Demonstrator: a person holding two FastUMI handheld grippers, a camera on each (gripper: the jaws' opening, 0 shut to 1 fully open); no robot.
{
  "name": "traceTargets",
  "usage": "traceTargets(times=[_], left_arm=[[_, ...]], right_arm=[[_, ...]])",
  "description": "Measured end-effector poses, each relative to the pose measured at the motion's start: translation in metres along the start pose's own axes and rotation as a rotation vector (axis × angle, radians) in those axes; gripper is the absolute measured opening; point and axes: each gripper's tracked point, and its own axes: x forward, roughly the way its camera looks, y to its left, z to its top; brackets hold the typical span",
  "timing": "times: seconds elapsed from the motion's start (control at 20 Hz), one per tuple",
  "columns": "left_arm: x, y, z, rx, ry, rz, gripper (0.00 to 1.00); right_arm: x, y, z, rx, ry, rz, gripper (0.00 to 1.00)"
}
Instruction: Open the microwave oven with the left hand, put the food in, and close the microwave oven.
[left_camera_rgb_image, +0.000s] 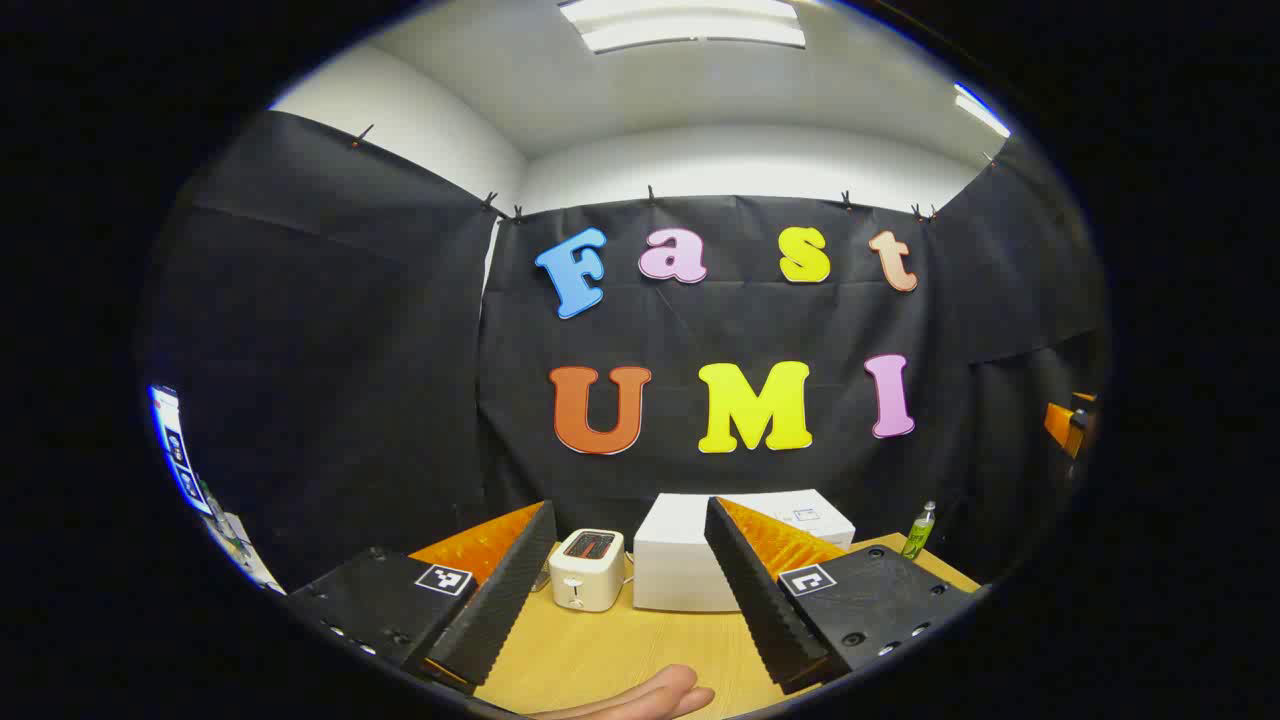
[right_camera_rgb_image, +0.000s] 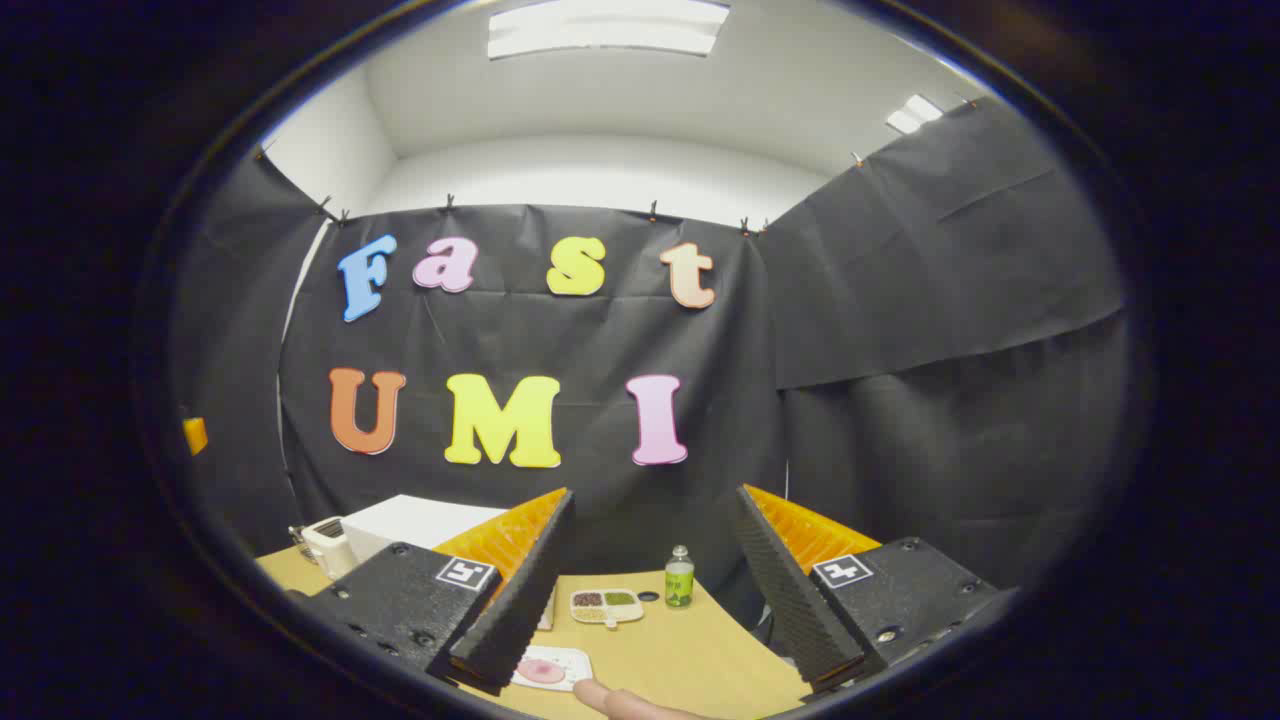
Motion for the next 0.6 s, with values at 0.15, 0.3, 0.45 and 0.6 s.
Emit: traceTargets(times=[0.15,0.3,0.45,0.6], left_arm=[[0.004,-0.002,-0.001,0.001,0.005,-0.016,0.84],[0.005,-0.015,-0.001,-0.016,0.017,-0.065,0.84],[0.004,-0.021,0.003,-0.035,0.02,-0.105,0.95],[0.009,-0.023,0.005,-0.026,0.015,-0.102,0.95]], right_arm=[[-0.002,0.008,0.004,-0.005,-0.004,0.021,1.0],[-0.001,0.012,0.006,-0.005,-0.002,0.033,1.0],[0.002,0.01,0.005,0.002,0.005,0.031,1.0],[0.005,0.005,0.008,0.017,-0.003,0.03,0.92]])
